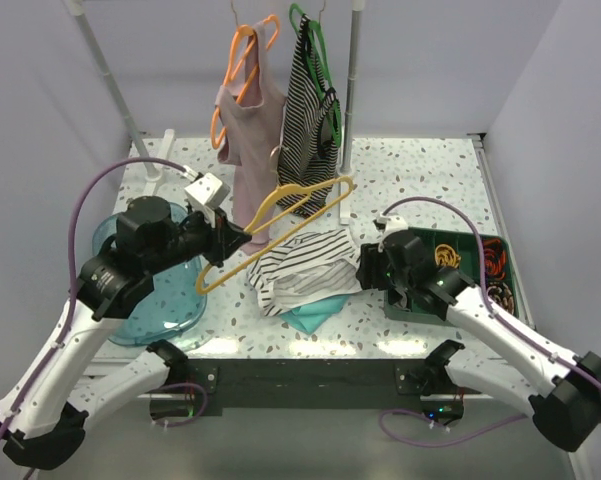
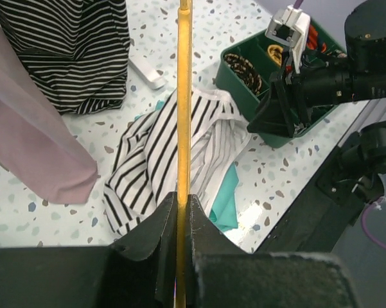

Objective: Place the tank top on the hanger

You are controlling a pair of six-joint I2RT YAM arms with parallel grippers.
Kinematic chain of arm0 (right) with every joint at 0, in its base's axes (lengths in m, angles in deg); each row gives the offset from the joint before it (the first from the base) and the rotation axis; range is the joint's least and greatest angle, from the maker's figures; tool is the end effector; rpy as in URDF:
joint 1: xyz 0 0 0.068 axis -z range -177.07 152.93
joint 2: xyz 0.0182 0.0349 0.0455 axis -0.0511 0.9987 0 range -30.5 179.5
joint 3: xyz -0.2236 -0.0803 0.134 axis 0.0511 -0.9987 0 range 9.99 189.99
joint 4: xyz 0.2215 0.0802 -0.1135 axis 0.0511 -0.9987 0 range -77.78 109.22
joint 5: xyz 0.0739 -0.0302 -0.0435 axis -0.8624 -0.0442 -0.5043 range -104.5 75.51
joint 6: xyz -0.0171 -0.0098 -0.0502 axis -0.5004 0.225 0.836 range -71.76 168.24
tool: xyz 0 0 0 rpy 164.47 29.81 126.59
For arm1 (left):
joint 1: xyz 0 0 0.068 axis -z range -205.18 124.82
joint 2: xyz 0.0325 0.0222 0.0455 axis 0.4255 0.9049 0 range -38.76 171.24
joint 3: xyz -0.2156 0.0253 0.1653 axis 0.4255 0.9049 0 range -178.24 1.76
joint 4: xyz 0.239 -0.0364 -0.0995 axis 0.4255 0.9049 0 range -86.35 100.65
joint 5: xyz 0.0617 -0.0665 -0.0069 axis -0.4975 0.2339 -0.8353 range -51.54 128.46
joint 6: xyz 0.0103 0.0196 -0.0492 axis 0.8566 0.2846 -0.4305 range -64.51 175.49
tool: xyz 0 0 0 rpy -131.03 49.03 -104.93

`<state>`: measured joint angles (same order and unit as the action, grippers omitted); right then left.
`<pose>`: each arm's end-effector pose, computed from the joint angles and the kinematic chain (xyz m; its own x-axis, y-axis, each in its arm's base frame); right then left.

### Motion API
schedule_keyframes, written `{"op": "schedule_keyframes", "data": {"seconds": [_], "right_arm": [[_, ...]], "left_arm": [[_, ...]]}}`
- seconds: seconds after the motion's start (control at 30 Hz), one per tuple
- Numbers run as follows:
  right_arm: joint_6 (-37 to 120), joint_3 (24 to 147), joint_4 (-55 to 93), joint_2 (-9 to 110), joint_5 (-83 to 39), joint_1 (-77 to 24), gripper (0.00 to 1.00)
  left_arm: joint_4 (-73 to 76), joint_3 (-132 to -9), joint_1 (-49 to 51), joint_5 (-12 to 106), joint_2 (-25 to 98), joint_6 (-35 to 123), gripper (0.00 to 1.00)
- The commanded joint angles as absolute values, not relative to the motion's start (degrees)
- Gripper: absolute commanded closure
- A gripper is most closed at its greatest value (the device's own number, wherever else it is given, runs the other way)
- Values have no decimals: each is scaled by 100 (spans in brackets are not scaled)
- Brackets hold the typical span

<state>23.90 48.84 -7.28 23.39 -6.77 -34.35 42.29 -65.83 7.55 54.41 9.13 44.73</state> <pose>0.1608 0.1164 0.2486 -0.6952 -0.0159 -0.7187 -0.2565 0.9394 0.2273 0.1257 -0.0925 0.4133 -0.4061 0.0476 -0.9126 0.6746 0.6893 -0.2642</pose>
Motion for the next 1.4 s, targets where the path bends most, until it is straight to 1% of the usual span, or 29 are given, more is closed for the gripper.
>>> {"op": "schedule_keyframes", "data": {"seconds": [0.0,0.1,0.17,0.2,0.23,0.27,0.33,0.37,0.47,0.53,0.67,0.87,1.1,1.37], "right_arm": [[2478,4840,-161,2671,-641,-3574,44],[2477,4814,-38,2821,-369,-3583,44],[2469,4770,137,2865,-246,-3574,48],[2486,4717,208,2882,-167,-3583,54],[2486,4708,287,2900,-123,-3574,57],[2478,4708,296,2943,-44,-3574,66],[2460,4726,296,2944,123,-3583,75],[2451,4752,305,2953,167,-3583,83],[2486,4874,209,2953,334,-3583,96],[2495,5103,60,3058,483,-3583,99],[2583,5708,-283,3312,625,-3574,100],[2644,6289,-565,3585,738,-3574,100],[2706,6553,-679,3586,669,-3583,100],[2776,6835,-873,3524,616,-3618,100]], "left_arm": [[4206,-6469,1085,4559,791,4679,100],[4250,-6390,1094,4549,712,4653,100],[4303,-6328,1085,4628,633,4644,100],[4329,-6250,1085,4672,598,4635,100],[4355,-6214,1094,4751,571,4627,100],[4417,-6179,1094,4795,492,4627,100],[4461,-6082,1094,4918,396,4609,100],[4487,-6047,1103,5006,308,4609,100],[4496,-5906,1181,5375,158,4609,100],[4514,-5836,1226,5489,105,4600,100],[4505,-5713,1278,5630,-36,4583,100],[4645,-5704,1279,5666,-62,4556,100],[4655,-5590,1287,5648,-71,4512,100],[4479,-5589,1296,5920,228,4574,100]]}}
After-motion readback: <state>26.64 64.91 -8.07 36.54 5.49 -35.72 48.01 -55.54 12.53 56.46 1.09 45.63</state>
